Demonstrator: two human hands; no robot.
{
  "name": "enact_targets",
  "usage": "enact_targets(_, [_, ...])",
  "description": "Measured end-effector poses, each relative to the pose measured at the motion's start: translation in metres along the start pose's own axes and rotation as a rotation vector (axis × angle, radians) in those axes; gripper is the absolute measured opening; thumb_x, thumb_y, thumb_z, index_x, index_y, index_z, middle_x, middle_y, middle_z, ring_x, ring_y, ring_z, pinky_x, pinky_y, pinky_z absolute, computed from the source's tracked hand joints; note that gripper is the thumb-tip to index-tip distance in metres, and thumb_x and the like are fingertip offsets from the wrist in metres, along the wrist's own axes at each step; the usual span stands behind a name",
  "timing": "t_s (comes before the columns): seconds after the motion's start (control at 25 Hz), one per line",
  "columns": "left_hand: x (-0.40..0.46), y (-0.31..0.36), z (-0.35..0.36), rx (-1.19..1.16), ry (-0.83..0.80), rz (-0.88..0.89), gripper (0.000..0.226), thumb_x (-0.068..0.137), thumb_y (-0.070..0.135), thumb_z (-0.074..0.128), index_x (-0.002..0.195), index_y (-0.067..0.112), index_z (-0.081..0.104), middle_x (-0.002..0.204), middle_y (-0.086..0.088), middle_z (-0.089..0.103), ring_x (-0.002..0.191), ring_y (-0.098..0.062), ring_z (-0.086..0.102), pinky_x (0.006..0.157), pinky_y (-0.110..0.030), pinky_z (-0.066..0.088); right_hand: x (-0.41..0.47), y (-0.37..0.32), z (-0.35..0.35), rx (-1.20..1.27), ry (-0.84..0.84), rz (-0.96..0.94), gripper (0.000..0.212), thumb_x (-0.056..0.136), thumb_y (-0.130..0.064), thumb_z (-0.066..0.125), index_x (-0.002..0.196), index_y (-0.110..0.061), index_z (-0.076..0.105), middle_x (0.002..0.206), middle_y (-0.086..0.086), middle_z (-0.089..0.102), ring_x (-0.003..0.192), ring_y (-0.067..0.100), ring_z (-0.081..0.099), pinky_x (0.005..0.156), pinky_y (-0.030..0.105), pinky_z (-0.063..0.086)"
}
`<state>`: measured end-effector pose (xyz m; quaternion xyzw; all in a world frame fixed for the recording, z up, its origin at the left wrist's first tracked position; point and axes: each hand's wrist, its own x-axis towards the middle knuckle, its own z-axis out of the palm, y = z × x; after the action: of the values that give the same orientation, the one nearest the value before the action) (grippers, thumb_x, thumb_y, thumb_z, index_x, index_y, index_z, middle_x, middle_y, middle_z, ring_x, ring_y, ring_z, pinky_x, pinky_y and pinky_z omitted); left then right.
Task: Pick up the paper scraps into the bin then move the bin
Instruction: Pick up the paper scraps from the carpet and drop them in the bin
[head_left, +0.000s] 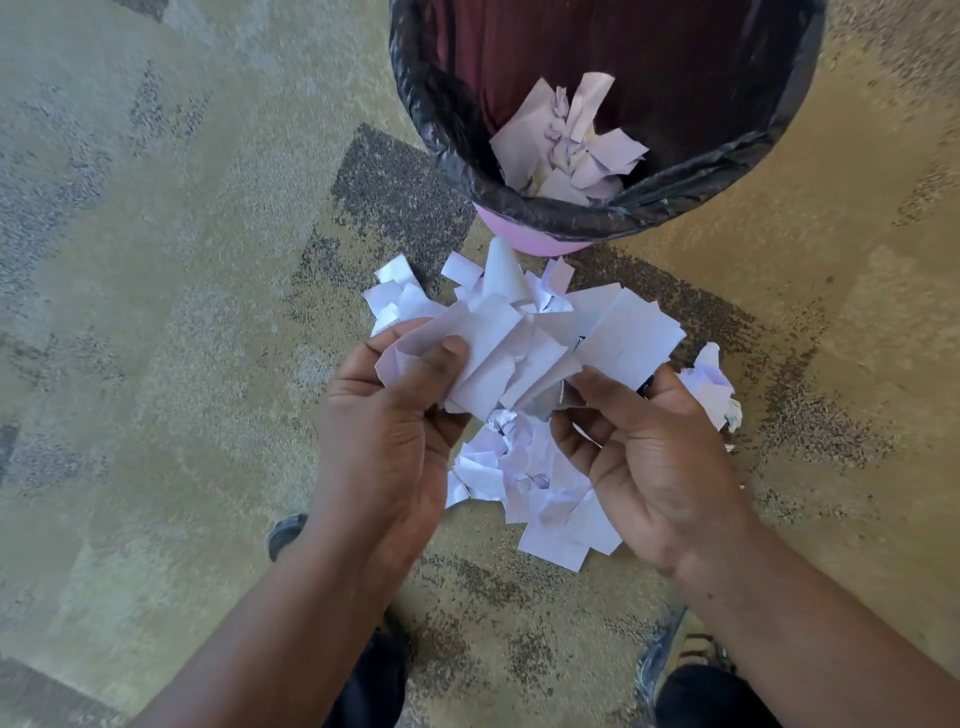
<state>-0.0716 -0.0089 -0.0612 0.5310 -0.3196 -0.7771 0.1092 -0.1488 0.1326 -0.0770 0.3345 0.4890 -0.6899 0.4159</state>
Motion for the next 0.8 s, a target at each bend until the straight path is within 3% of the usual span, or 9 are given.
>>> enact_targets(0.2, [-0.004,0.028,0.043,-0.027,-0.103,0.128,0.022,0.091,-0.008,0.063,0.108,0.006,0.064,0.102,-0.015,0.073,0.096,-0.028,0.071,0.084,-0.037,0.059,-0.022,-0.035,0.046,0.139,-0.153,-0.055,0.027,0.073,-0.001,0.069,0.092,-0.02,0.071,0.085,0.004,0.073,0.069,0.014,0.065,0.071,0.028,0.059])
enact_targets(0.36, [0.013,0.051,0.088,-0.001,-0.131,0.249,0.02,0.093,-0.012,0.059,0.11,-0.002,0.063,0.101,-0.021,0.07,0.087,-0.029,0.067,0.076,-0.039,0.057,-0.007,-0.075,0.071,0.198,-0.166,-0.196,0.028,0.088,0.008,0.061,0.105,-0.014,0.066,0.09,0.008,0.073,0.069,0.017,0.068,0.071,0.029,0.06])
enact_targets(0.52, [0.052,0.064,0.124,0.044,-0.076,0.199,0.028,0.091,-0.013,0.061,0.119,-0.011,0.061,0.102,-0.029,0.072,0.078,-0.028,0.068,0.07,-0.036,0.059,0.033,-0.107,0.09,0.244,-0.085,-0.19,0.032,0.093,0.011,0.056,0.123,0.003,0.061,0.094,0.018,0.071,0.068,0.023,0.069,0.064,0.028,0.059])
enact_targets(0.64, [0.07,0.07,0.137,0.146,-0.124,0.086,0.01,0.089,-0.012,0.062,0.094,-0.004,0.066,0.08,-0.016,0.069,0.066,-0.022,0.064,0.065,-0.028,0.057,0.052,-0.122,0.097,0.181,-0.063,-0.13,0.015,0.091,0.011,0.053,0.101,0.01,0.065,0.09,0.02,0.069,0.076,0.025,0.066,0.065,0.027,0.061])
enact_targets(0.8, [0.085,0.078,0.143,0.255,-0.093,0.056,0.011,0.086,-0.012,0.062,0.089,-0.001,0.063,0.067,-0.011,0.06,0.083,-0.026,0.055,0.074,-0.032,0.048,0.062,-0.133,0.099,0.095,-0.058,-0.162,0.025,0.091,0.007,0.052,0.069,0.005,0.063,0.079,0.02,0.069,0.079,0.027,0.069,0.09,0.035,0.06])
